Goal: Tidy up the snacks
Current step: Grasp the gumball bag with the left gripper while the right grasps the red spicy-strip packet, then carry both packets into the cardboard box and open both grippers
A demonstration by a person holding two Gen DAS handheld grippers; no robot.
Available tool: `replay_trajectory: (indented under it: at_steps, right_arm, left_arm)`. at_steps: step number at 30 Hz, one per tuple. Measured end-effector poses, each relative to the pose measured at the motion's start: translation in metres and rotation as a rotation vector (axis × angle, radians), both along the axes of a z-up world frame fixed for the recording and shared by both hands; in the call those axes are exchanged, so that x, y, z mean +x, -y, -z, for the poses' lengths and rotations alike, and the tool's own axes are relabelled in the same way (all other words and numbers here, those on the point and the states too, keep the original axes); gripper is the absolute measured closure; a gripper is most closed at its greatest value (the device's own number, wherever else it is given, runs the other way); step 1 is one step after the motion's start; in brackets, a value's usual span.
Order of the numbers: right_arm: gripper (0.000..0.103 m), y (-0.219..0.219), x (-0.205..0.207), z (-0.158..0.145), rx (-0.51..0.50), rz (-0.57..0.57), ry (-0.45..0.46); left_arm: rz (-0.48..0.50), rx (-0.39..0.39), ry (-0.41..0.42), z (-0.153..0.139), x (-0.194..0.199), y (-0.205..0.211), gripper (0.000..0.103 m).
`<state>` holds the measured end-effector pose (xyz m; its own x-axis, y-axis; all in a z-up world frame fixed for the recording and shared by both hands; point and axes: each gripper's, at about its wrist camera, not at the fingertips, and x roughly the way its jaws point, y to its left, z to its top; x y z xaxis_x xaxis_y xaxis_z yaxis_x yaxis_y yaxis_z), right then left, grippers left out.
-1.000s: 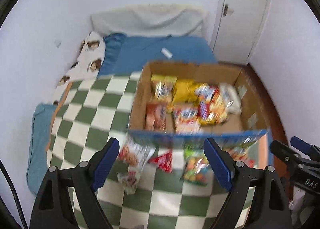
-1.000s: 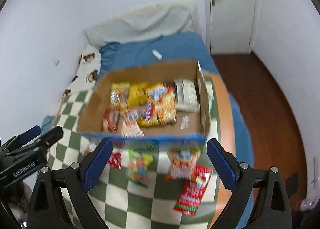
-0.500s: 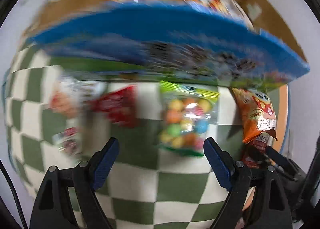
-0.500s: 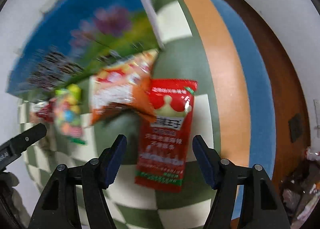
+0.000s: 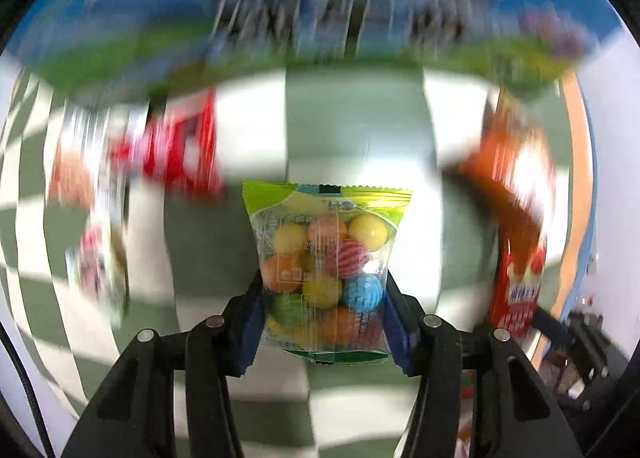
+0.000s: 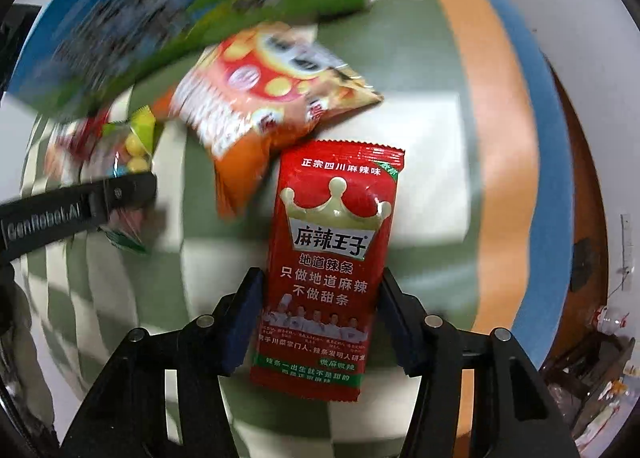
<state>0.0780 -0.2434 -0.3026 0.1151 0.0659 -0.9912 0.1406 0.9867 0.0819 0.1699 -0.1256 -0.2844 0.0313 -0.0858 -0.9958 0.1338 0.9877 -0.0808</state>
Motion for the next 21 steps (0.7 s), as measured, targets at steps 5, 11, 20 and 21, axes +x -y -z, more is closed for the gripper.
replay_trajectory:
  at_steps: [5, 11, 20, 21]
  right_arm:
    - [0.044, -0.020, -0.032, 0.011, 0.031, -0.029, -0.038]
    - [0.041, -0.015, -0.026, 0.028, 0.034, 0.012, -0.042]
    - [0.039, -0.013, 0.007, 0.048, 0.020, 0.060, -0.040]
    - [0.040, -0.014, 0.007, 0.048, 0.018, 0.057, -0.037]
  left_arm:
    - [-0.043, -0.026, -0.091, 0.020, -0.027, -0.014, 0.053]
    - [-0.028, -0.003, -0.073, 0.029, -0.014, -0.002, 0.050]
    - [-0.006, 0.025, -0.049, 0.034, -0.016, 0.027, 0.051]
    - [-0.001, 0.026, -0.043, 0.031, -0.015, 0.020, 0.053]
